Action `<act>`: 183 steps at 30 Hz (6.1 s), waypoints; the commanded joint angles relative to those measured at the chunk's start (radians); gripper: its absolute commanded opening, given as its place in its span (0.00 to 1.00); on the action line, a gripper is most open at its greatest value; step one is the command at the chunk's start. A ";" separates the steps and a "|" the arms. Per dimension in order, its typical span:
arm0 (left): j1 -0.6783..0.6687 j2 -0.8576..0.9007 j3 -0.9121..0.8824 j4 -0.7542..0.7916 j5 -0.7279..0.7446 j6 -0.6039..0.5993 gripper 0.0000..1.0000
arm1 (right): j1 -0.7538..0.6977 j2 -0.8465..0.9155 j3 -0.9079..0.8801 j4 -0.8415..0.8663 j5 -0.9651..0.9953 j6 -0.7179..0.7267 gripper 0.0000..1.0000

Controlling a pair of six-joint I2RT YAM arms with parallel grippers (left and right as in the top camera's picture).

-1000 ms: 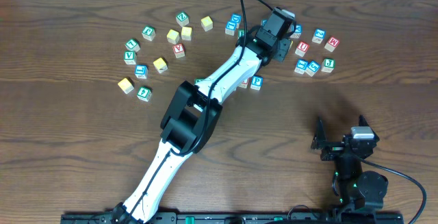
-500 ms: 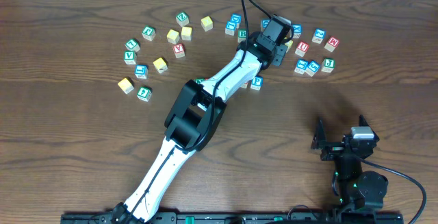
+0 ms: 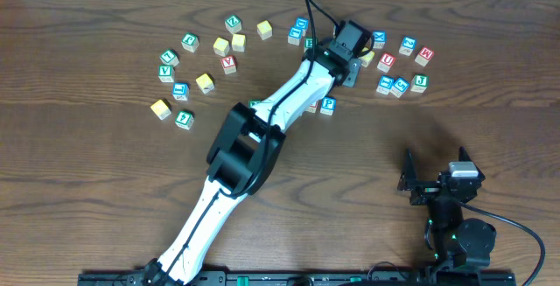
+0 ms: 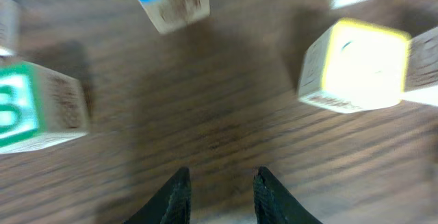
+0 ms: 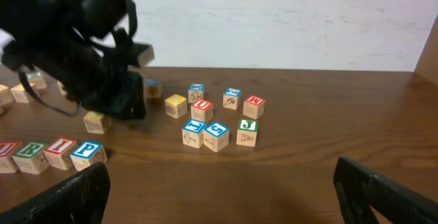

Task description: Spell out NEURIPS

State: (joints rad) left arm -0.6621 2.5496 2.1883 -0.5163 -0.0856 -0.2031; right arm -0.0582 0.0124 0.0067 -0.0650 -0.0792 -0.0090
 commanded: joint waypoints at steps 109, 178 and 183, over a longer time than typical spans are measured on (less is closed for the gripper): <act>-0.077 -0.171 -0.036 -0.351 0.095 -0.177 0.30 | -0.006 -0.006 -0.001 -0.003 -0.005 0.008 0.99; -0.083 -0.047 -0.043 -0.290 -0.005 -0.243 0.50 | -0.006 -0.006 -0.001 -0.003 -0.005 0.008 0.99; -0.080 -0.099 -0.031 -0.290 -0.005 -0.240 0.50 | -0.006 -0.006 -0.001 -0.003 -0.005 0.008 0.99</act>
State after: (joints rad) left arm -0.7525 2.5057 2.1494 -0.8040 -0.0746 -0.4454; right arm -0.0582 0.0124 0.0067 -0.0650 -0.0792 -0.0090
